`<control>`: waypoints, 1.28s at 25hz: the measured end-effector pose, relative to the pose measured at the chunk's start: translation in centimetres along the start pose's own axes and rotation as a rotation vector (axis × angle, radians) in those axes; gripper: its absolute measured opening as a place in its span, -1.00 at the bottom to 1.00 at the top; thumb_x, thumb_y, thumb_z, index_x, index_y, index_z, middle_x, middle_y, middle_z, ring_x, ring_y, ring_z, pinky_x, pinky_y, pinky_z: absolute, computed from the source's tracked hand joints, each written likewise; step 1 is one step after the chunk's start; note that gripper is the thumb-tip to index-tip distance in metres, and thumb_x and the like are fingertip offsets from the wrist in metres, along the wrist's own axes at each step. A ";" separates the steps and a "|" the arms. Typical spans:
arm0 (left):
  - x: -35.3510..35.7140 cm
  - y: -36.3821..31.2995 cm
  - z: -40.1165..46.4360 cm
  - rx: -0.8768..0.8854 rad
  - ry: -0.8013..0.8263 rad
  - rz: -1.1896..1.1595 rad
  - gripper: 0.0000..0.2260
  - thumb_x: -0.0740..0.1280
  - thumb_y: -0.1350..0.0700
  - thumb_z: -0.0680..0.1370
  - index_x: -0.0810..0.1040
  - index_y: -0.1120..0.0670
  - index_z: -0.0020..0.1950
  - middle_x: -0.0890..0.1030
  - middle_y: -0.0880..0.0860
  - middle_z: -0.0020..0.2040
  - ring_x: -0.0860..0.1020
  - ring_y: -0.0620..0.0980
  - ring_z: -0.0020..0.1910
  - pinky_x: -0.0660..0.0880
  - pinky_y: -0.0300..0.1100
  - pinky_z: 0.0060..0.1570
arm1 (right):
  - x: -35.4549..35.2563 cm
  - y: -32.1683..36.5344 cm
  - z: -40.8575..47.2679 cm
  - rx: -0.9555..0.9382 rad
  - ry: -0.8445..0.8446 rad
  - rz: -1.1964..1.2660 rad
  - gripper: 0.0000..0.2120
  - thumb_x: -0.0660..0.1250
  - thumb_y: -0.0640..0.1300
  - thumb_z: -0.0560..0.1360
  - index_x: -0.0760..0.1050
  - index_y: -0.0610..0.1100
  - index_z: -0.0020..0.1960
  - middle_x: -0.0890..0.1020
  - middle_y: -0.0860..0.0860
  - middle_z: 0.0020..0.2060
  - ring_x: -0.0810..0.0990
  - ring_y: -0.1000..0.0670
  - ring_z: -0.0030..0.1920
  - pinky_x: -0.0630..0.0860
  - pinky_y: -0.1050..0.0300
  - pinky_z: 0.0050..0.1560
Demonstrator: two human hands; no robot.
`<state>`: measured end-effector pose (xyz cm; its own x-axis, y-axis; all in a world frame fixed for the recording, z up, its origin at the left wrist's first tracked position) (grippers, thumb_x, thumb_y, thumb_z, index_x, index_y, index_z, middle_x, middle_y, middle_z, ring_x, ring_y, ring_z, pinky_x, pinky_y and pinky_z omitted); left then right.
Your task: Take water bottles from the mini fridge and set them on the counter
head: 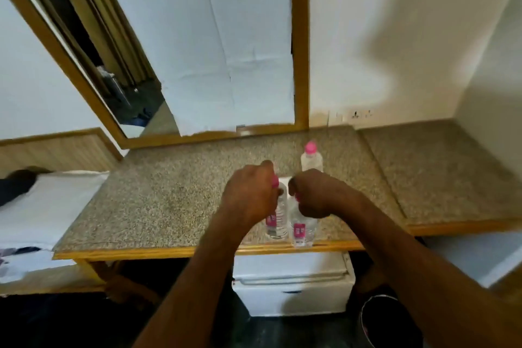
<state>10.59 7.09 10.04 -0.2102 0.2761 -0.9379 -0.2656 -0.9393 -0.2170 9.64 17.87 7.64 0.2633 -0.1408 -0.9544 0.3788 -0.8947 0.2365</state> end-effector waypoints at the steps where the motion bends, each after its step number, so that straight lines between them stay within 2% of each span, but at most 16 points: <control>1: -1.7 -0.1 1.7 -0.005 -0.023 0.017 -0.71 0.45 -0.06 0.45 0.47 0.06 0.01 0.63 0.12 -0.08 0.56 0.11 -0.14 0.51 -0.07 -0.20 | -2.5 0.1 0.6 -0.006 -0.033 -0.005 -0.73 0.30 -0.32 0.42 0.56 -0.24 0.11 0.64 -0.17 0.01 0.61 -0.13 -0.05 0.58 0.05 -0.10; 3: -4.6 1.3 5.6 -0.007 -0.079 0.008 -0.73 0.45 -0.07 0.45 0.48 0.04 -0.01 0.64 0.10 -0.07 0.56 0.09 -0.12 0.49 -0.09 -0.20 | -6.8 0.5 3.3 -0.002 -0.108 -0.051 -0.83 0.34 -0.32 0.43 0.57 -0.23 0.02 0.62 -0.11 -0.12 0.56 -0.06 -0.18 0.46 0.16 -0.27; 5: -5.0 2.7 8.4 0.002 -0.086 -0.001 -0.72 0.46 -0.06 0.44 0.50 0.06 0.01 0.65 0.12 -0.04 0.58 0.11 -0.10 0.43 -0.12 -0.22 | -8.9 0.6 5.8 0.001 -0.157 -0.109 -0.87 0.34 -0.31 0.44 0.58 -0.21 -0.03 0.61 -0.08 -0.17 0.57 -0.06 -0.18 0.41 0.22 -0.30; 8: -2.8 3.3 10.3 0.004 -0.061 0.006 -0.70 0.47 -0.05 0.44 0.53 0.10 0.03 0.65 0.14 -0.02 0.60 0.13 -0.05 0.44 -0.11 -0.20 | -9.1 -0.5 8.2 -0.024 -0.191 -0.086 -0.80 0.31 -0.34 0.43 0.58 -0.22 0.03 0.64 -0.12 -0.02 0.61 -0.11 -0.03 0.47 0.15 -0.14; 12: 2.0 6.4 13.4 0.016 -0.018 -0.065 -0.76 0.47 -0.01 0.45 0.55 0.12 -0.04 0.67 0.13 -0.10 0.61 0.11 -0.13 0.40 -0.15 -0.24 | -6.4 -2.9 13.2 0.086 -0.168 0.044 -0.81 0.34 -0.35 0.43 0.57 -0.17 0.01 0.62 -0.06 -0.11 0.57 0.01 -0.13 0.49 0.20 -0.16; 17: 6.9 7.7 15.4 -0.001 0.057 -0.091 -0.75 0.47 0.03 0.44 0.50 0.11 -0.02 0.66 0.13 -0.10 0.60 0.10 -0.15 0.51 -0.10 -0.21 | -3.0 -5.6 16.2 0.194 -0.125 0.149 -0.77 0.35 -0.35 0.42 0.53 -0.15 0.04 0.62 -0.09 -0.02 0.56 0.01 -0.07 0.55 0.15 -0.07; 19: 8.4 7.9 15.7 -0.003 0.089 -0.092 -0.74 0.46 0.03 0.46 0.49 0.11 0.01 0.65 0.13 -0.08 0.58 0.07 -0.16 0.49 -0.12 -0.22 | -1.9 -6.3 16.9 0.206 -0.083 0.163 -0.75 0.36 -0.34 0.42 0.52 -0.14 0.06 0.61 -0.09 0.01 0.56 -0.01 -0.04 0.56 0.13 -0.04; 22: 10.2 8.3 15.9 -0.022 0.121 -0.093 -0.75 0.45 0.02 0.47 0.49 0.13 0.01 0.65 0.13 -0.09 0.53 0.03 -0.21 0.42 -0.16 -0.26 | -0.7 -7.1 17.7 0.202 -0.043 0.158 -0.72 0.36 -0.34 0.42 0.52 -0.12 0.09 0.61 -0.08 0.04 0.54 -0.01 -0.01 0.53 0.10 0.00; 25: 10.5 8.2 16.3 -0.022 0.113 -0.075 -0.73 0.44 0.01 0.47 0.48 0.14 0.00 0.65 0.15 -0.10 0.60 0.10 -0.16 0.43 -0.15 -0.27 | -0.7 -7.5 17.9 0.193 -0.042 0.117 -0.70 0.36 -0.32 0.42 0.51 -0.10 0.11 0.61 -0.06 0.05 0.55 -0.05 0.07 0.49 -0.05 0.19; 27: 10.8 8.3 16.5 -0.032 0.137 -0.071 -0.70 0.45 -0.01 0.47 0.48 0.13 0.04 0.66 0.15 -0.07 0.61 0.11 -0.13 0.51 -0.12 -0.22 | -0.9 -7.7 18.0 0.186 -0.025 0.082 -0.70 0.37 -0.30 0.43 0.50 -0.09 0.13 0.61 -0.05 0.07 0.54 -0.06 0.12 0.40 -0.16 0.31; 30: 10.9 8.2 16.8 -0.027 0.179 -0.044 -0.64 0.44 -0.03 0.47 0.47 0.12 0.15 0.66 0.14 0.00 0.62 0.10 -0.07 0.56 -0.07 -0.13 | -1.0 -7.6 18.0 0.163 0.008 0.026 -0.68 0.37 -0.24 0.43 0.47 -0.06 0.17 0.60 -0.03 0.10 0.53 -0.06 0.16 0.32 -0.22 0.36; 32: 10.6 8.0 17.1 -0.034 0.231 -0.011 -0.58 0.43 -0.11 0.46 0.46 0.11 0.18 0.65 0.12 0.03 0.60 0.08 -0.05 0.55 -0.07 -0.12 | -1.2 -7.6 17.9 0.163 0.066 0.037 -0.65 0.40 -0.17 0.43 0.46 -0.06 0.20 0.59 -0.04 0.13 0.52 -0.06 0.17 0.36 -0.18 0.33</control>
Point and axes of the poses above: each hand's wrist, its own z-axis towards the middle knuckle, its own x-axis out of the palm, y = z × x, the point moved 7 cm from there along z, towards the middle knuckle
